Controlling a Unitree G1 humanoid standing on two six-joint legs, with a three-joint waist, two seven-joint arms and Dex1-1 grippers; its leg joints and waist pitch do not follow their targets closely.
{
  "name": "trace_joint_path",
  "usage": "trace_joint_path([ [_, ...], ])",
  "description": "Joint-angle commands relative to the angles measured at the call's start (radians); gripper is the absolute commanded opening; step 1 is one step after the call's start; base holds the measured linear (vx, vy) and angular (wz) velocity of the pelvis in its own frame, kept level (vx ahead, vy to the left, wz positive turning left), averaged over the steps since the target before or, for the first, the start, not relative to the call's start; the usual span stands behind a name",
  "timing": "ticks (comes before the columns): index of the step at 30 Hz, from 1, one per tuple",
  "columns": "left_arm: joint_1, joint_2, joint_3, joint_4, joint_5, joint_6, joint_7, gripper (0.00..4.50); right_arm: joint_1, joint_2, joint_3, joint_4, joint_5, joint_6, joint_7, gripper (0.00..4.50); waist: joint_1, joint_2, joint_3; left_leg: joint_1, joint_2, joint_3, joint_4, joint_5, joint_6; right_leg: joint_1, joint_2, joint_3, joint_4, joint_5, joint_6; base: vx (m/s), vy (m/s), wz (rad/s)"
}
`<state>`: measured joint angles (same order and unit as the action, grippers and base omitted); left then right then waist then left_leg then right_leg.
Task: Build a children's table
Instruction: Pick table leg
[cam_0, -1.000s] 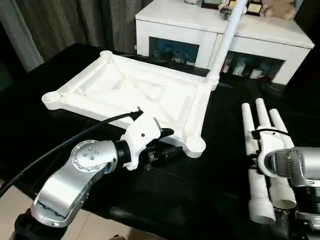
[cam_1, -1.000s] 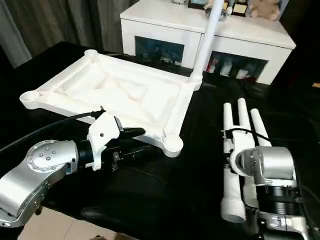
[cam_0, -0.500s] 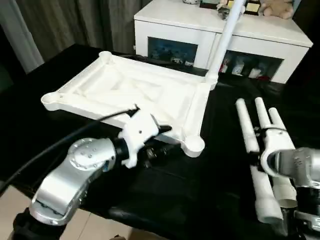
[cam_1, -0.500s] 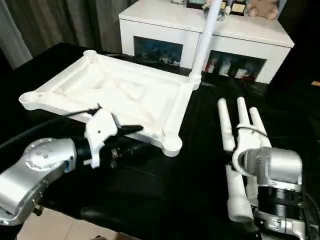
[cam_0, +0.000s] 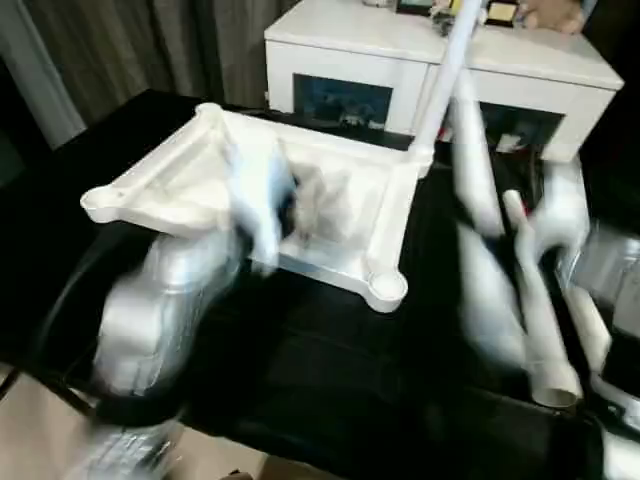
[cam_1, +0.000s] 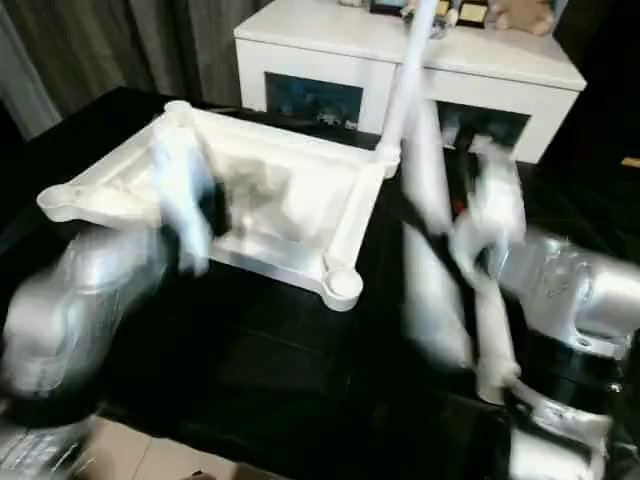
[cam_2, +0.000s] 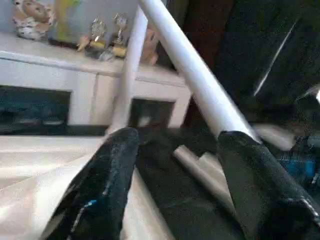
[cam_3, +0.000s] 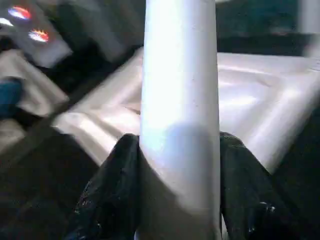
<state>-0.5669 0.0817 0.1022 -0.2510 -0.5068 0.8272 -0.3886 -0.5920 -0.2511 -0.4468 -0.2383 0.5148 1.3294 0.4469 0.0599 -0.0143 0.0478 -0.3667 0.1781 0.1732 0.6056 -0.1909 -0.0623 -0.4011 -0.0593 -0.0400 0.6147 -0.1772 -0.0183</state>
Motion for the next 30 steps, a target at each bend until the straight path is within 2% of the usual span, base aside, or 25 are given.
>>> trace_joint_path([
  [1,-0.054,-0.039,0.053,0.068,-0.080,0.051,0.033,3.29,0.007,0.080,-0.064,-0.033,0.098,-0.008,0.037,1.72,0.004,-0.009,-0.067,0.005,0.030,-0.004,-0.059,-0.069,0.025,0.049,-0.061,0.041,-0.065,-0.128,-0.183,0.000,0.000,0.00],
  [2,-0.062,-0.046,0.057,0.074,-0.094,0.061,0.033,3.39,0.004,0.098,-0.075,-0.036,0.107,-0.013,0.034,1.72,0.010,-0.003,-0.071,0.007,0.031,-0.008,-0.057,-0.065,0.025,0.050,-0.064,0.038,-0.062,-0.125,-0.185,0.000,0.000,0.00],
  [3,-0.066,-0.051,0.052,0.068,-0.110,0.093,0.016,3.39,-0.003,0.123,-0.089,-0.038,0.114,-0.019,0.025,1.72,0.008,-0.008,-0.072,0.007,0.034,-0.010,-0.060,-0.051,0.031,0.051,-0.063,0.036,-0.062,-0.107,-0.187,0.000,0.000,0.00],
  [5,-0.064,-0.057,0.035,0.046,-0.112,0.145,-0.012,3.72,-0.002,0.143,-0.088,-0.057,0.149,-0.006,0.047,1.72,0.011,-0.009,-0.069,0.008,0.036,-0.010,-0.062,-0.041,0.028,0.049,-0.065,0.036,-0.061,-0.107,-0.187,0.000,0.000,0.00],
  [6,-0.070,-0.074,0.049,0.056,-0.108,0.151,0.008,3.76,0.014,0.140,-0.070,-0.080,0.179,0.003,0.078,1.72,0.014,-0.007,-0.067,0.012,0.038,-0.008,-0.062,-0.052,0.025,0.046,-0.063,0.036,-0.063,-0.120,-0.180,0.000,0.000,0.00],
  [8,-0.088,-0.102,0.087,0.080,-0.130,0.162,0.057,3.96,0.054,0.121,-0.022,-0.119,0.221,-0.009,0.126,1.72,0.022,-0.010,-0.064,0.010,0.039,-0.007,-0.064,-0.070,0.025,0.051,-0.065,0.037,-0.069,-0.137,-0.166,0.000,0.000,0.00],
  [10,-0.109,-0.121,0.120,0.097,-0.192,0.175,0.083,4.09,0.094,0.090,0.033,-0.143,0.224,-0.020,0.159,1.72,0.030,-0.015,-0.062,0.010,0.038,-0.008,-0.066,-0.090,0.012,0.053,-0.069,0.038,-0.075,-0.187,-0.138,0.000,0.000,0.00],
  [12,-0.123,-0.123,0.128,0.102,-0.228,0.186,0.088,4.30,0.114,0.071,0.071,-0.153,0.211,-0.032,0.170,1.71,0.032,-0.017,-0.061,0.009,0.037,-0.011,-0.068,-0.102,-0.003,0.050,-0.070,0.037,-0.081,-0.246,-0.113,0.000,0.000,0.00],
  [15,-0.140,-0.138,0.142,0.096,-0.290,0.213,0.066,4.50,0.126,0.062,0.108,-0.159,0.195,-0.042,0.169,1.71,0.030,-0.015,-0.060,0.007,0.036,-0.012,-0.069,-0.109,-0.012,0.047,-0.069,0.036,-0.083,-0.270,-0.106,0.000,0.000,0.00],
  [17,-0.136,-0.133,0.122,0.077,-0.288,0.235,0.036,4.50,0.136,0.043,0.144,-0.160,0.181,-0.061,0.176,1.71,0.029,-0.016,-0.059,0.007,0.036,-0.012,-0.070,-0.116,-0.017,0.046,-0.069,0.037,-0.085,-0.281,-0.099,0.000,0.000,0.00],
  [20,-0.131,-0.147,0.124,0.070,-0.308,0.250,0.040,4.50,0.145,0.030,0.161,-0.163,0.193,-0.076,0.177,1.71,0.029,-0.016,-0.058,0.006,0.036,-0.012,-0.070,-0.118,-0.017,0.046,-0.068,0.038,-0.087,-0.288,-0.078,0.000,0.000,0.00],
  [23,-0.123,-0.123,0.094,0.061,-0.308,0.244,0.040,4.50,0.146,0.019,0.177,-0.162,0.195,-0.097,0.179,1.71,0.030,-0.015,-0.060,0.005,0.035,-0.012,-0.070,-0.110,-0.014,0.046,-0.068,0.038,-0.086,-0.272,-0.078,0.000,0.000,0.00],
  [29,-0.126,-0.110,0.099,0.070,-0.321,0.271,0.054,4.50,0.123,0.015,0.188,-0.146,0.183,-0.132,0.161,1.71,0.029,-0.011,-0.060,0.005,0.036,-0.012,-0.070,-0.108,-0.014,0.046,-0.066,0.037,-0.083,-0.244,-0.092,0.000,0.000,0.00],
  [30,-0.122,-0.103,0.094,0.065,-0.323,0.280,0.045,4.23,0.111,0.014,0.189,-0.138,0.183,-0.139,0.155,1.71,0.028,-0.012,-0.059,0.006,0.036,-0.012,-0.071,-0.117,-0.017,0.045,-0.066,0.037,-0.084,-0.257,-0.092,0.000,0.000,0.00],
])
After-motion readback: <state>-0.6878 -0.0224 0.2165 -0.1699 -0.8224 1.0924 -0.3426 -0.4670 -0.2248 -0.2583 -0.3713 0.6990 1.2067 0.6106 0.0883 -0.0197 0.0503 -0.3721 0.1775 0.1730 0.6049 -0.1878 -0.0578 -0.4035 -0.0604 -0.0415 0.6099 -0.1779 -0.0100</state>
